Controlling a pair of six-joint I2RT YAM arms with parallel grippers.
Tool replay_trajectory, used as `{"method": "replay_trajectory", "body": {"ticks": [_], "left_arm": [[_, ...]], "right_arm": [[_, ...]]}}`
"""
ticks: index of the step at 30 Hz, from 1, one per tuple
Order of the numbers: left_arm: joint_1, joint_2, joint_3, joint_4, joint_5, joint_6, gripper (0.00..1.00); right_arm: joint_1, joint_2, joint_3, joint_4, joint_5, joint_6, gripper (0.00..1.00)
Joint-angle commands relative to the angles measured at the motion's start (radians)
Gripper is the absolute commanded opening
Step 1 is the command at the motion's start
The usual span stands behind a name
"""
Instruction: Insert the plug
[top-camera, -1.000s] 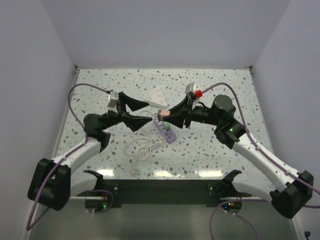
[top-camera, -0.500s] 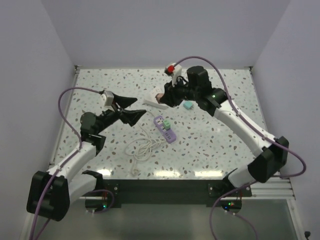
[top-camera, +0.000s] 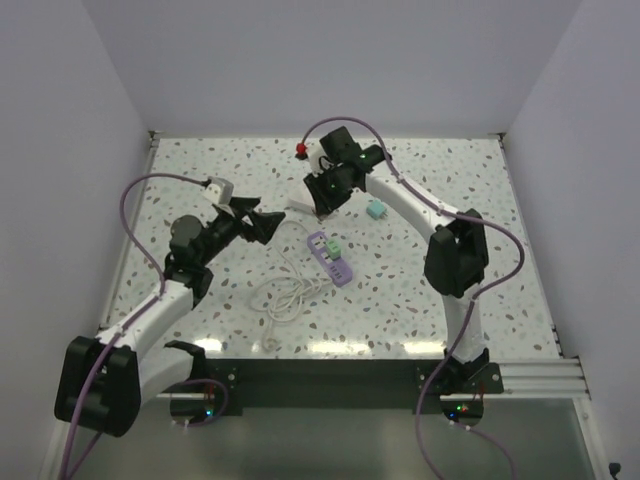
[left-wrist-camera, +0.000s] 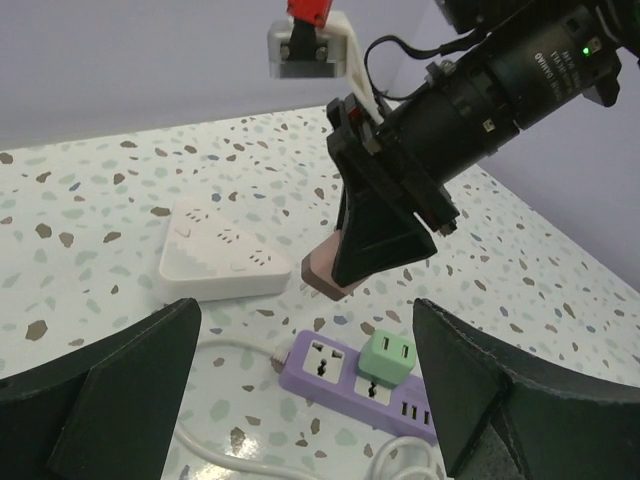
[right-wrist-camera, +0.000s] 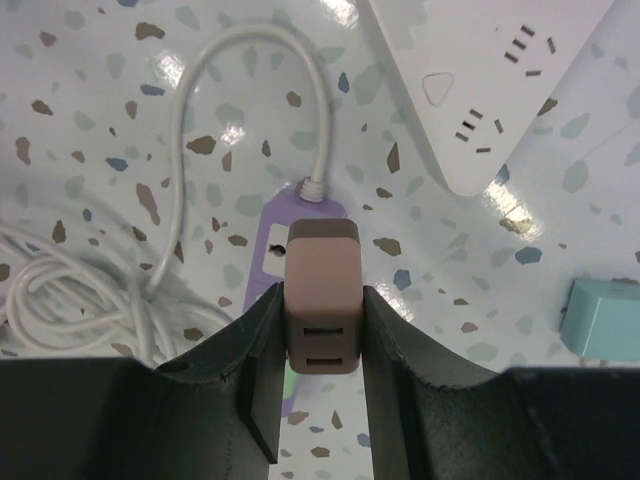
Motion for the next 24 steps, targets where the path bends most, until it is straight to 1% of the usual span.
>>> {"method": "replay_trajectory", "body": {"ticks": [1, 5, 10, 15, 24], "left_arm": [[0.007, 0.005, 0.046, -0.012, -0.036, 0.038, 0.93], [0.009, 0.026, 0.054, -0.012, -0.035, 0.042, 0.93], [0.009, 0.042, 0.057, -0.007, -0.015, 0.037, 0.93], [0.009, 0.045, 0.059, -0.007, -0.004, 0.034, 0.93], [0.009, 0.04, 0.059, -0.012, 0.007, 0.032, 0.93]], "right_arm": [[0.009, 0.045, 0.08, -0.129, 0.031, -0.02, 0.0], [0.015, 0.08, 0.094, -0.172, 0.05, -0.007, 0.0], [0.038, 0.079, 0.065, -0.161, 0.071, 0.005, 0.0], [0.056, 0.113, 0.099, -0.199, 0.113, 0.016, 0.0], [0.072, 0.131, 0.079, -0.205, 0.14, 0.04, 0.0]]}}
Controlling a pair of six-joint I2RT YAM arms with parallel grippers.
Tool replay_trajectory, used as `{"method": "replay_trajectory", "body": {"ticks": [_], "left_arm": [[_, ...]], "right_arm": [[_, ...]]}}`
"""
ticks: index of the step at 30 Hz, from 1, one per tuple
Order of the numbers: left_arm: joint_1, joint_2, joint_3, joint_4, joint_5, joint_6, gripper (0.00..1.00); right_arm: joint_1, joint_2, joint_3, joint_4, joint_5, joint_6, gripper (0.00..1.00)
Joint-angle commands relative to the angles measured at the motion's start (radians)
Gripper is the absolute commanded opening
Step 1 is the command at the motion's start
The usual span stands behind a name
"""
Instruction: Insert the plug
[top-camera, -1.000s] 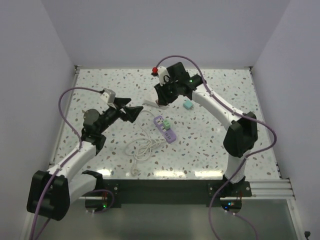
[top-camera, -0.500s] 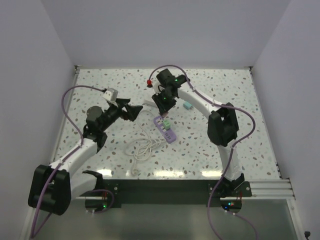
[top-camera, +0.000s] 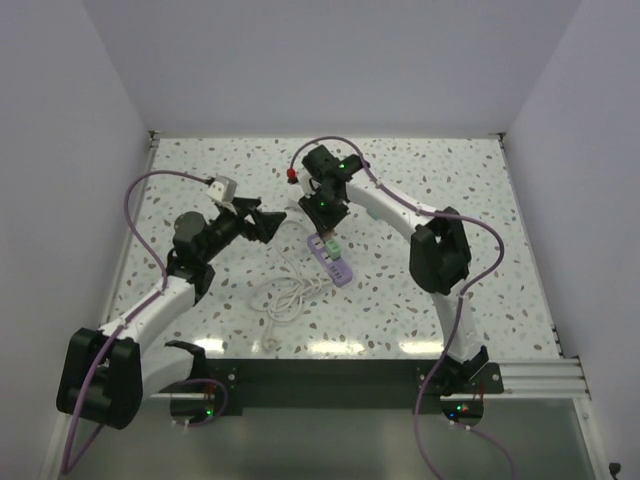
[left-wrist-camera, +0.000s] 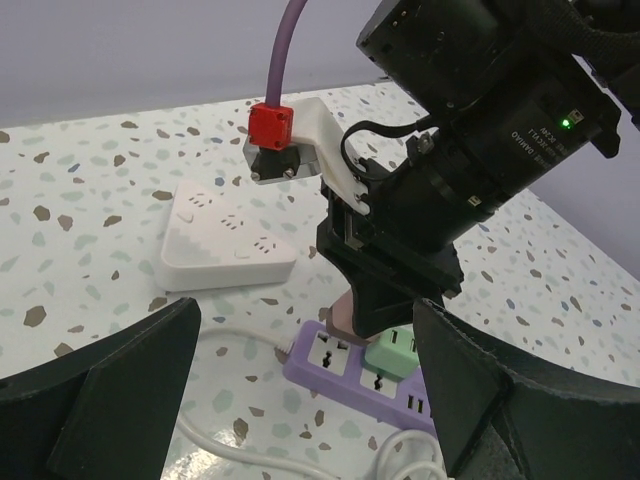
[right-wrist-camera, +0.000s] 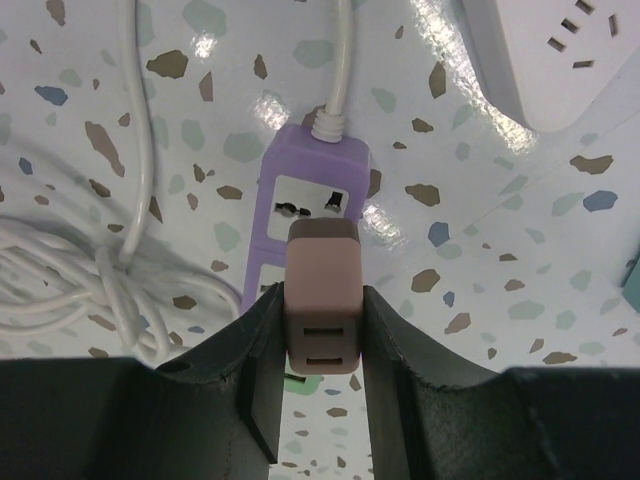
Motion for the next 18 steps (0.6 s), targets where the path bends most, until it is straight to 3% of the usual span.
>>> {"method": "replay_trajectory", "body": {"ticks": [1, 18], "left_arm": [[0.009, -0.004, 0.04, 0.014, 0.014, 0.023, 0.93], [0.009, -0.013, 0.04, 0.008, 0.017, 0.023, 0.93]], "right_arm": [[0.006, 0.021, 0.033, -0.036, 0.03, 0.019, 0.0], [0.009, 0.06, 0.041, -0.037, 0.07, 0.039, 0.0]]}}
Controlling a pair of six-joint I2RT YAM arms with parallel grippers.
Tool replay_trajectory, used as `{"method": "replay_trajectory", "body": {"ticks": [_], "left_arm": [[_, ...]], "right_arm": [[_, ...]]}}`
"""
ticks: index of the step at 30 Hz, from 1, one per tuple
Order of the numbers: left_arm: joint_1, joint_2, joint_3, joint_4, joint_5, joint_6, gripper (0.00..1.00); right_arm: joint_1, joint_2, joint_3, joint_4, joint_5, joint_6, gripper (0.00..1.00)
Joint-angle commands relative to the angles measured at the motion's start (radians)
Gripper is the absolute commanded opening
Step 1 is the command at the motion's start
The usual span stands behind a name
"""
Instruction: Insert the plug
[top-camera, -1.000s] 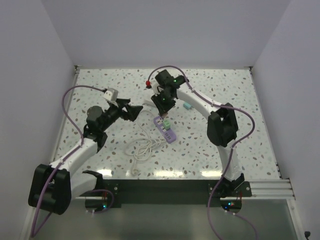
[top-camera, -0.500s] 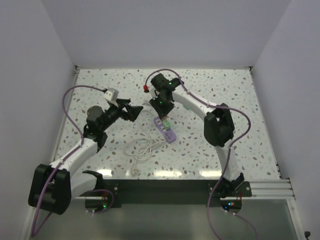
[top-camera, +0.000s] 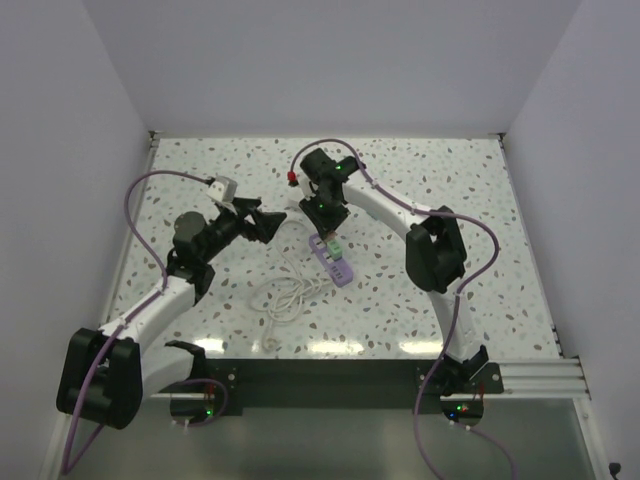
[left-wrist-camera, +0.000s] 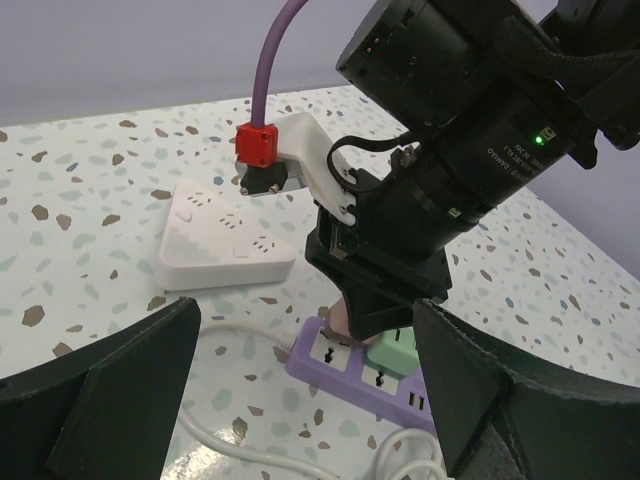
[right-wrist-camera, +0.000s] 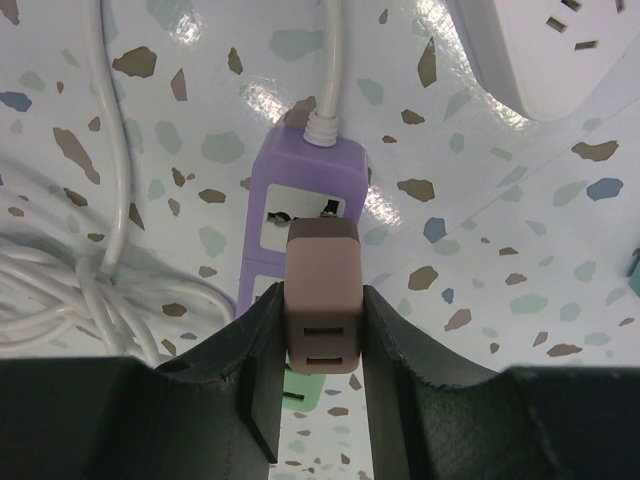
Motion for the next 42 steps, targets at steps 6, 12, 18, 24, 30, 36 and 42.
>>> {"method": "replay_trajectory", "body": {"ticks": [6, 12, 18, 24, 30, 36, 42], "left_arm": [[0.009, -0.01, 0.042, 0.011, 0.013, 0.023, 0.93], [0.009, -0.006, 0.042, 0.013, 0.019, 0.023, 0.94], [0.009, -0.007, 0.042, 0.013, 0.019, 0.024, 0.94], [0.009, -0.003, 0.04, 0.017, 0.025, 0.021, 0.94], [0.009, -0.003, 0.04, 0.019, 0.026, 0.021, 0.94], [0.009, -0.003, 0.04, 0.019, 0.026, 0.021, 0.94], [0.009, -0.003, 0.04, 0.02, 0.028, 0.021, 0.94]], "right_arm": [[0.011, 0.021, -0.001, -0.001, 0.047, 0.024, 0.0], [0.02, 0.041, -0.01, 0.017, 0.079, 0.031, 0.0], [0.02, 0.059, -0.035, 0.029, 0.087, 0.036, 0.0], [0.021, 0.064, -0.067, 0.065, 0.09, 0.041, 0.0], [0.023, 0.079, -0.07, 0.077, 0.093, 0.041, 0.0], [0.025, 0.086, -0.098, 0.083, 0.098, 0.041, 0.0], [0.025, 0.049, -0.202, 0.124, 0.105, 0.042, 0.0]]}}
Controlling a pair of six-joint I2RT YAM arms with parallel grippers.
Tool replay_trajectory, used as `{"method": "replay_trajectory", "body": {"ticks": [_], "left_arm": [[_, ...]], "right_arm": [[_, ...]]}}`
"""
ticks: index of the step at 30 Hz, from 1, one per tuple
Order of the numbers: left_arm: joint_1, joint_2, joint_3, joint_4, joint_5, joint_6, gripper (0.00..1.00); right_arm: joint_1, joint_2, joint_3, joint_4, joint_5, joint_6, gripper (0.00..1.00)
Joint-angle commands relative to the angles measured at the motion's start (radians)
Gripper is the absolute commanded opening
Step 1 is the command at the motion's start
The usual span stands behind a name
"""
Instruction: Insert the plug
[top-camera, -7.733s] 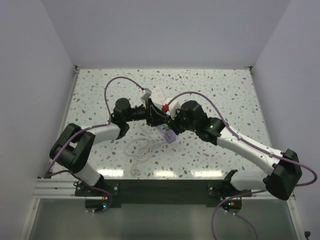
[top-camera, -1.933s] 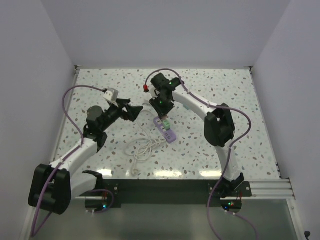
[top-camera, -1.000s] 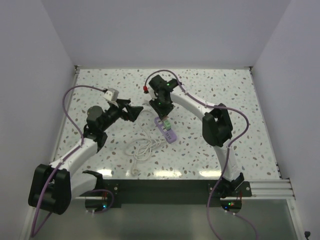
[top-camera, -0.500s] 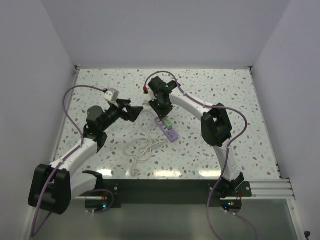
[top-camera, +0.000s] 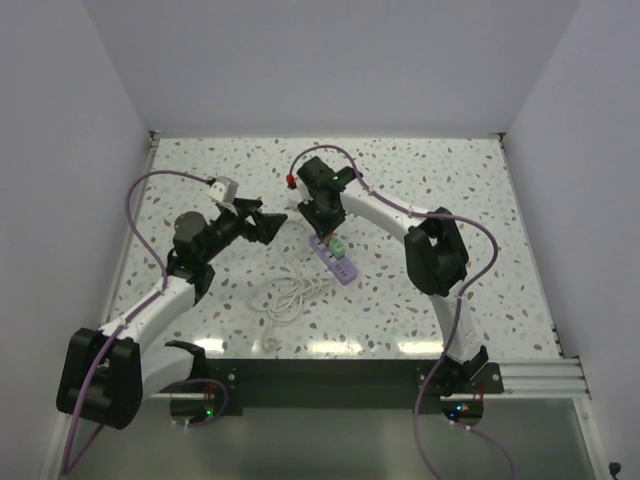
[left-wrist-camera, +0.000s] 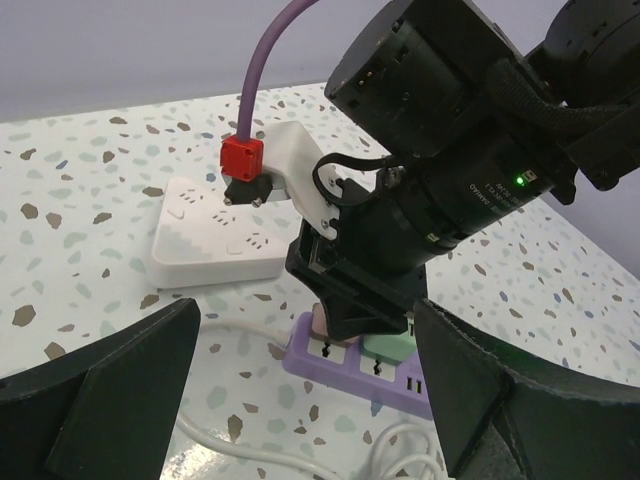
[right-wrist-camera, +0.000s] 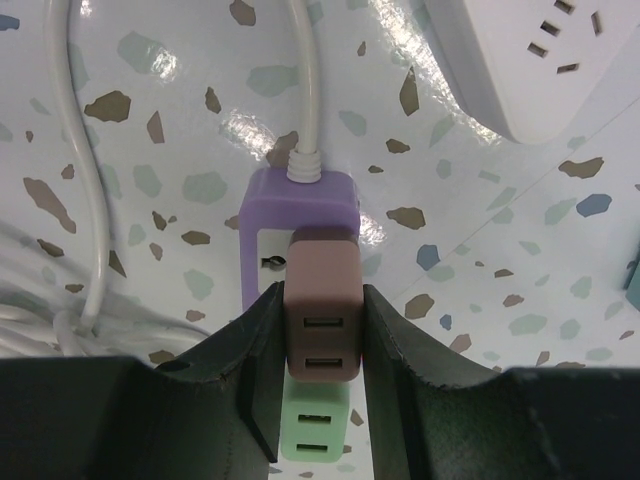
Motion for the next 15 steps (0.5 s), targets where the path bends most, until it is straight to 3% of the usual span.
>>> {"method": "replay_trajectory", "body": {"ticks": [1, 10, 12, 15], "left_arm": [[0.009, -0.003, 0.039, 0.025, 0.009, 0.021, 0.94], [0.009, -0.006, 0.04, 0.022, 0.005, 0.021, 0.94], [0.01, -0.006, 0.042, 0.016, 0.001, 0.024, 0.94], [0.009, -0.007, 0.042, 0.012, -0.002, 0.026, 0.94]], "right_arm": [[0.0, 0.048, -0.114, -0.003, 0.025, -0.002, 0.0], [0.0, -0.034, -0.145, 0.042, -0.007, 0.047, 0.0], [0.002, -0.052, -0.119, 0.039, -0.009, 0.056, 0.07], [0.002, -0.072, -0.09, 0.033, -0.006, 0.058, 0.28]]}}
